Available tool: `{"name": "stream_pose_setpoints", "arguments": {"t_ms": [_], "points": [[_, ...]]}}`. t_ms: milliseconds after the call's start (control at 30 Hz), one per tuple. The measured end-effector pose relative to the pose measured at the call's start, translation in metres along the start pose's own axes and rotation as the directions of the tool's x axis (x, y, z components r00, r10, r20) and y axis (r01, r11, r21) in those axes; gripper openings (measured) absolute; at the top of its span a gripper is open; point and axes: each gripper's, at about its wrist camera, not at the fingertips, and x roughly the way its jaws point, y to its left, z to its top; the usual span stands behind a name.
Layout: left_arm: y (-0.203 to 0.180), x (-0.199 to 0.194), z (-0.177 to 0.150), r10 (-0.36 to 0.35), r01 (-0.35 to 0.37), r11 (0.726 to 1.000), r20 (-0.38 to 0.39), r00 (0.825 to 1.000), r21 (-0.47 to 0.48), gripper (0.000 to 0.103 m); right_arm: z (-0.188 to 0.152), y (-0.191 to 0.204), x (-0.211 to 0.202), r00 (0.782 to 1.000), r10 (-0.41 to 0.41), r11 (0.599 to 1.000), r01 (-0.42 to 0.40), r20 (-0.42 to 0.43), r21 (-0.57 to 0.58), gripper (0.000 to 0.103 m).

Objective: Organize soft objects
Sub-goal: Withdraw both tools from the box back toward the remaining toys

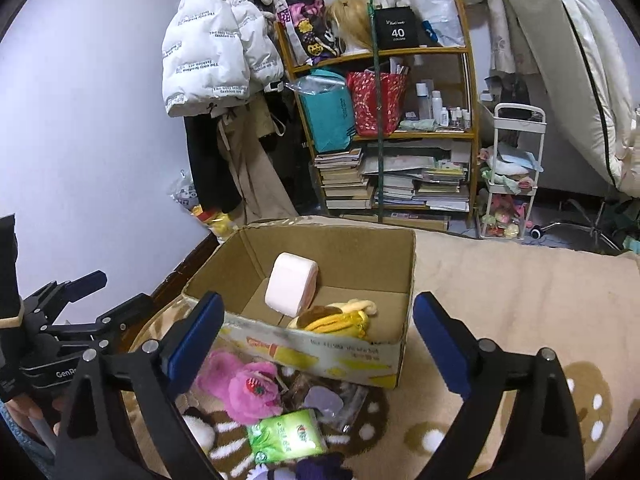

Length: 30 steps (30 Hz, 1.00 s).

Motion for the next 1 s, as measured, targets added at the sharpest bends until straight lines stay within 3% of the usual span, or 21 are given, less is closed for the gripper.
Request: {"name": "stream_pose_setpoints", "arguments": {"t_ms": [167,633,1000], "points": [[0.004,-0.023,-0.009,-0.035,0.035,0.999,-0.017,0.999,-0.019,0.091,-0.006,0.009,-0.019,1.000,-0.001,1.000,0.001,0.001,-0.014,0.100],[-0.010,-0.075,-0.053,-0.028,0.029,1.000,-0.065,0.998,0.013,0.091,-0.034,0.036,-0.066,0.999,0.000,0.999,-0.001,-0.037,-0.034,0.100],[-0.005,-0.067,-0.069,-0.027,0.028,1.000,-0.136,0.990,0.003,0.091,-0.067,0.039,-0.064,0.992,-0.017,0.999,0.013,-0.123,-0.029,0.100]]}}
